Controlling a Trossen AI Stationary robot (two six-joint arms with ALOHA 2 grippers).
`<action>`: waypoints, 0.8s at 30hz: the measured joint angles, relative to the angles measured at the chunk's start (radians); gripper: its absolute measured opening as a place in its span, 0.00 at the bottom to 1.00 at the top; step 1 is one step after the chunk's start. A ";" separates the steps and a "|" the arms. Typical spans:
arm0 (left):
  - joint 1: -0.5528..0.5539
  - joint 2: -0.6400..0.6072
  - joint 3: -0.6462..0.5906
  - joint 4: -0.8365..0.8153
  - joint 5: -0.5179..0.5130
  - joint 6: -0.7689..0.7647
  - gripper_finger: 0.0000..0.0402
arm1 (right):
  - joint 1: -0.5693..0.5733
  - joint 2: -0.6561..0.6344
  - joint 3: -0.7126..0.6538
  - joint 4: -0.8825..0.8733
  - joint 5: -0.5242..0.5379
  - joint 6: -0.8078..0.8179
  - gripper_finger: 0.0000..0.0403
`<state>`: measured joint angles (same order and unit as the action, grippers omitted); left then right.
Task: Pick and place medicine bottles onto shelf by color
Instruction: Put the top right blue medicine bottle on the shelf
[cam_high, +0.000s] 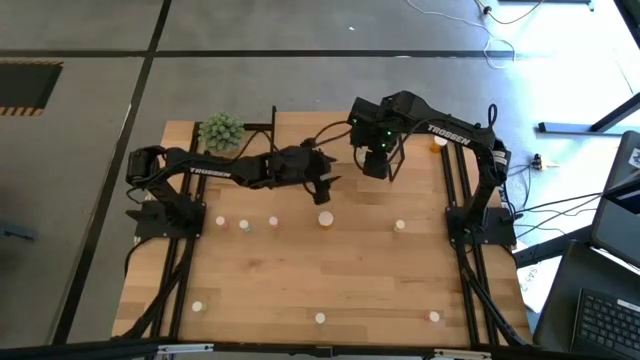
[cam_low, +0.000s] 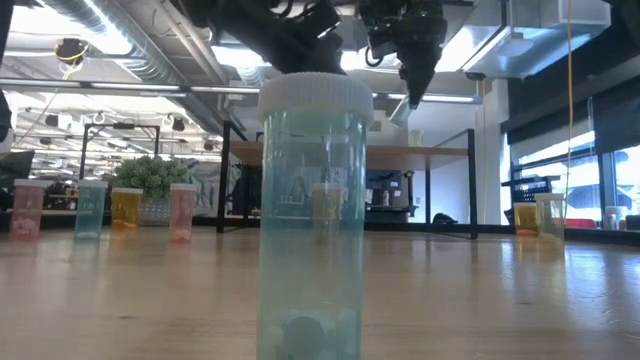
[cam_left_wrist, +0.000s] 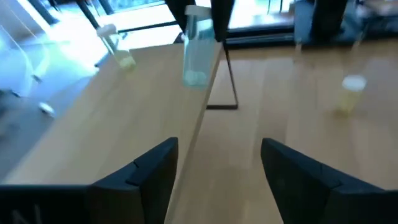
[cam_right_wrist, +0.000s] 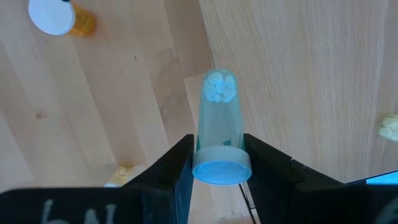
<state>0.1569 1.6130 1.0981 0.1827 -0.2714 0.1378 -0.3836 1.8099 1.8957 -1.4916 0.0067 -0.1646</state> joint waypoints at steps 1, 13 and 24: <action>0.010 0.000 0.000 0.006 0.025 -0.017 0.56 | 0.000 0.000 0.000 0.001 0.000 -0.001 0.33; 0.085 0.025 0.001 0.170 0.176 -0.149 0.56 | 0.000 0.000 0.000 0.009 0.000 -0.002 0.33; 0.093 0.106 0.000 0.349 0.206 -0.181 0.56 | 0.000 0.000 0.000 0.008 0.000 0.001 0.33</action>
<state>0.2495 1.7188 1.0981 0.5321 -0.0655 -0.0433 -0.3836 1.8099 1.8957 -1.4837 0.0071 -0.1641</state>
